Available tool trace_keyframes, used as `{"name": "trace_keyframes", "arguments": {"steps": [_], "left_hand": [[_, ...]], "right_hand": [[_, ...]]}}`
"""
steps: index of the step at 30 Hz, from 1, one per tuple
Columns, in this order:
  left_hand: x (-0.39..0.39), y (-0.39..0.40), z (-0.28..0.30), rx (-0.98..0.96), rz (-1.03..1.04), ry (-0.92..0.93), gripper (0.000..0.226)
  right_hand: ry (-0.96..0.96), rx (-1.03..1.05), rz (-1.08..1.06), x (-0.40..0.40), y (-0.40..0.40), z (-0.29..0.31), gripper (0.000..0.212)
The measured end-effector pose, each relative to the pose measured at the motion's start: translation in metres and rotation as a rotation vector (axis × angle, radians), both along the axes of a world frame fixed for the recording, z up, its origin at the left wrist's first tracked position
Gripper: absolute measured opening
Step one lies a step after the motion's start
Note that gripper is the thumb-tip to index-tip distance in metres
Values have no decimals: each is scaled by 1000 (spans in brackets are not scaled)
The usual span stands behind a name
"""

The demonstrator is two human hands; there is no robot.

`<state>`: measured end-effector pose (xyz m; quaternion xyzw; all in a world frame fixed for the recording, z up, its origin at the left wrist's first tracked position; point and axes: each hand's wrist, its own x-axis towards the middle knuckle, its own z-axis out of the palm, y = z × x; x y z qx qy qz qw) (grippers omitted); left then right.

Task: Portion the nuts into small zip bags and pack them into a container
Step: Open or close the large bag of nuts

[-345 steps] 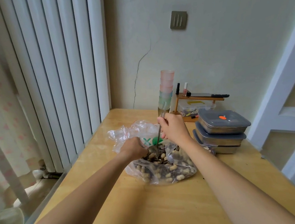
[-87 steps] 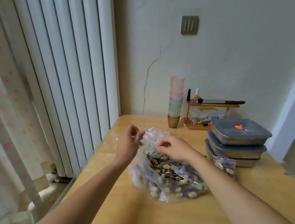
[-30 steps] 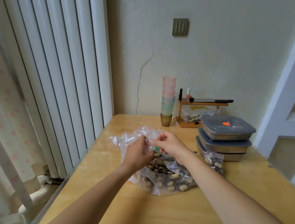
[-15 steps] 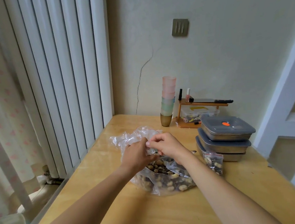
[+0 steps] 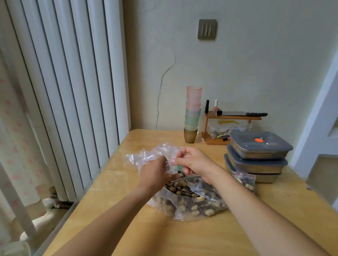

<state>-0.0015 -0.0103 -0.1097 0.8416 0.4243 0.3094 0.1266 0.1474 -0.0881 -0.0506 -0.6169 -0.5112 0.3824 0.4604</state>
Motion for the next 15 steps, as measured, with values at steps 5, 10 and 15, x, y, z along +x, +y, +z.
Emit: {"name": "trace_keyframes", "arguments": {"steps": [5,10,15], "left_hand": [[0,-2,2,-32,0,-50,48],[0,-6,3,-30,24,-52,50],[0,-5,3,-53,24,-22,50]], "right_hand": [[-159,-100,78,1,-8,1,31],[-106,-53,50,-1,-5,0,29],[-51,-11,109,0,-3,1,19]]}}
